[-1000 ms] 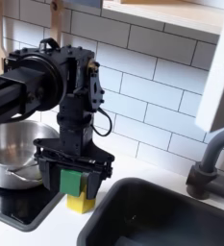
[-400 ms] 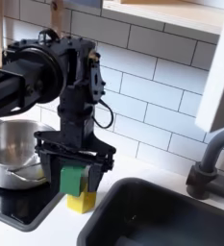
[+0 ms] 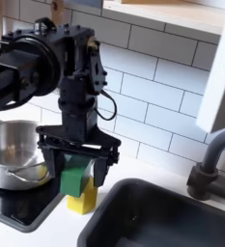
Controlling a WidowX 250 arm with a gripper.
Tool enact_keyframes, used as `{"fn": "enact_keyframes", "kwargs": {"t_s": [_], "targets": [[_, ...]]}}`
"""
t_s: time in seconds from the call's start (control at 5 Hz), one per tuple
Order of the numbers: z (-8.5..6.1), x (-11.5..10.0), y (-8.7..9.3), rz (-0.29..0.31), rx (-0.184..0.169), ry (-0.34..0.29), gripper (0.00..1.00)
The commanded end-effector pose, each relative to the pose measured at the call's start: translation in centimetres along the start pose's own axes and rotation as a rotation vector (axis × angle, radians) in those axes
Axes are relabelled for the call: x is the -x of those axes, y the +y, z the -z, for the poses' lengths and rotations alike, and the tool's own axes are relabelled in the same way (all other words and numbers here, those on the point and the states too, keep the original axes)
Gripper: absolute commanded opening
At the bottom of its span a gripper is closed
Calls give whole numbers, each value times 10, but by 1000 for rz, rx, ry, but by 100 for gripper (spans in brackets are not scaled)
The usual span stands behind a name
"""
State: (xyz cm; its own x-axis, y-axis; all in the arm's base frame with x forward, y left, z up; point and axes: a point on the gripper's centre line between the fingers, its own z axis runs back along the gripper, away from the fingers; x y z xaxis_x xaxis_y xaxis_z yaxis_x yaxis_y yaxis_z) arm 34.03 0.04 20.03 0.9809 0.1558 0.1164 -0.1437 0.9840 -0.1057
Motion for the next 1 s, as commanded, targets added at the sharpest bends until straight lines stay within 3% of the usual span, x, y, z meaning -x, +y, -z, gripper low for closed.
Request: {"fn": "enact_keyframes", "kwargs": {"t_s": [0.0, 0.2, 0.4, 0.8], "targets": [[-14, 11, -1, -3, 16, -5, 100], [-26, 20, 5, -8, 10, -14, 100], [-27, 38, 7, 14, -7, 4, 100], [-24, 95, 8, 56, -13, 63, 100]]}}
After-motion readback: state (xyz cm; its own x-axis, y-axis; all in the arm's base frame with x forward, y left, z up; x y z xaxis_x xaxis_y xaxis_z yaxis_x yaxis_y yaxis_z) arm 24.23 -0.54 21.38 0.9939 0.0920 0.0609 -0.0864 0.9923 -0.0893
